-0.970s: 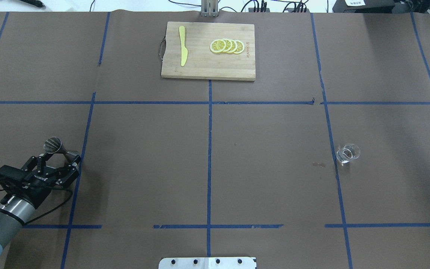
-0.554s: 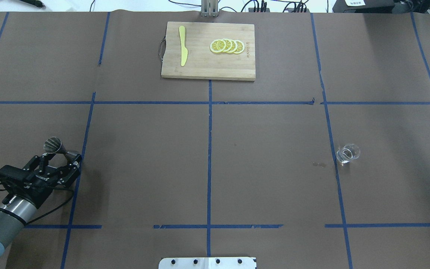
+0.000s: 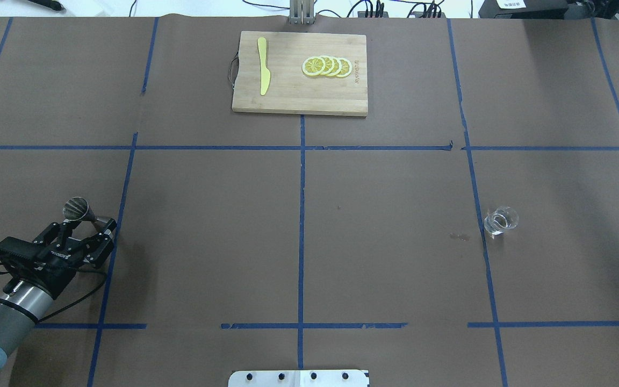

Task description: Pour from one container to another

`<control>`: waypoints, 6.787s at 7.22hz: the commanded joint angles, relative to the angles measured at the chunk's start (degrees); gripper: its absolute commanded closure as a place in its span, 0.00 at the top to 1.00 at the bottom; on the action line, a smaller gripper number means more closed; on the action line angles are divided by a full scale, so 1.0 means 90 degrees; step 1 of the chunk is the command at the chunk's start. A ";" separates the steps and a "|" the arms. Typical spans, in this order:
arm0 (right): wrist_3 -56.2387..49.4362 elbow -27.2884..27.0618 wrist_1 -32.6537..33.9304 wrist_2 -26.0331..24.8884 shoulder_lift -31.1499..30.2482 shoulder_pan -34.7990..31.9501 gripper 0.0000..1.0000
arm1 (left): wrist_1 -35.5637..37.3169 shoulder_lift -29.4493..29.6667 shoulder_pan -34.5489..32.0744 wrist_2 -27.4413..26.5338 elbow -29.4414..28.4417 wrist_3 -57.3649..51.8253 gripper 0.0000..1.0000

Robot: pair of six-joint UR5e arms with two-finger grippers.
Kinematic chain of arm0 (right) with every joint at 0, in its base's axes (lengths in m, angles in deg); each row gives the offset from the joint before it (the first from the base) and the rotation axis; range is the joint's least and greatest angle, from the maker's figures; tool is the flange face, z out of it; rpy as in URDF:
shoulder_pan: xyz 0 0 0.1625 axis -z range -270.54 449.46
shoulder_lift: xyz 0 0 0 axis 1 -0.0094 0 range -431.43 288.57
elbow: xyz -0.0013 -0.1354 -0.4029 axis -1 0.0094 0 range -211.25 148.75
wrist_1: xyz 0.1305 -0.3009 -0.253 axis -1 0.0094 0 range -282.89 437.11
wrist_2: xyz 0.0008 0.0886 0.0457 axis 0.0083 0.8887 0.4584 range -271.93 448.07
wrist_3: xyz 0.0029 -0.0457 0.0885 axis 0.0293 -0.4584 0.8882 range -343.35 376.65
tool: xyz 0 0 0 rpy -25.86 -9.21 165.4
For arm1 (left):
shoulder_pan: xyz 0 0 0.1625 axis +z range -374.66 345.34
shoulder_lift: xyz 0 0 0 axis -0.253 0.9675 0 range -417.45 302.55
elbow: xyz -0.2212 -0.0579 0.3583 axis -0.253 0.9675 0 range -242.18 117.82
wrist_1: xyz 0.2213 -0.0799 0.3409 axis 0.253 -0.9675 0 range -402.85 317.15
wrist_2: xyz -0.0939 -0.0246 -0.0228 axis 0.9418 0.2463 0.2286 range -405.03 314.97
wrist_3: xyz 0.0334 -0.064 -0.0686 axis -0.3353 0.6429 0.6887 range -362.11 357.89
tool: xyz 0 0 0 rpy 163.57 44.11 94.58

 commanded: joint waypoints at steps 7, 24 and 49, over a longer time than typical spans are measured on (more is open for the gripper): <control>0.0000 -0.0009 0.0000 0.0000 0.0010 0.0000 1.00 | 0.0000 0.0078 -0.0015 -0.0210 0.0000 -0.0232 0.53; 0.0786 -0.1275 -0.0010 0.0526 0.0117 0.0681 1.00 | 0.1228 0.2643 -0.1197 0.2044 0.0576 -0.1873 0.00; 1.1494 0.0665 -0.5117 -1.2383 -0.1152 0.9531 0.99 | 0.1426 0.3164 -0.1002 0.2065 0.0313 -0.1775 0.00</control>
